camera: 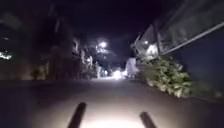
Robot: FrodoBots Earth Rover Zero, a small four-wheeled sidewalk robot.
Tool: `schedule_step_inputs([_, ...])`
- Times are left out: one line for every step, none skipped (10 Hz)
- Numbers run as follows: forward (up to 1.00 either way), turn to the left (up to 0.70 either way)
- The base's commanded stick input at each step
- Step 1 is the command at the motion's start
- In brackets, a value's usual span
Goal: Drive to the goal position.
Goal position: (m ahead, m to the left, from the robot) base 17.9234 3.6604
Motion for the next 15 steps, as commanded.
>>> schedule_step_inputs([1.0, 0.0])
schedule_step_inputs([1.0, 0.02])
schedule_step_inputs([1.0, 0.02])
schedule_step_inputs([1.0, 0.02])
schedule_step_inputs([1.0, 0.02])
schedule_step_inputs([1.0, 0.02])
schedule_step_inputs([1.0, 0.02])
schedule_step_inputs([1.0, 0.02])
schedule_step_inputs([1.0, 0.02])
schedule_step_inputs([1.0, 0.02])
schedule_step_inputs([1.0, 0.02])
schedule_step_inputs([1.0, 0.02])
schedule_step_inputs([1.0, -0.15])
schedule_step_inputs([1.0, -0.38])
schedule_step_inputs([1.0, -0.38])
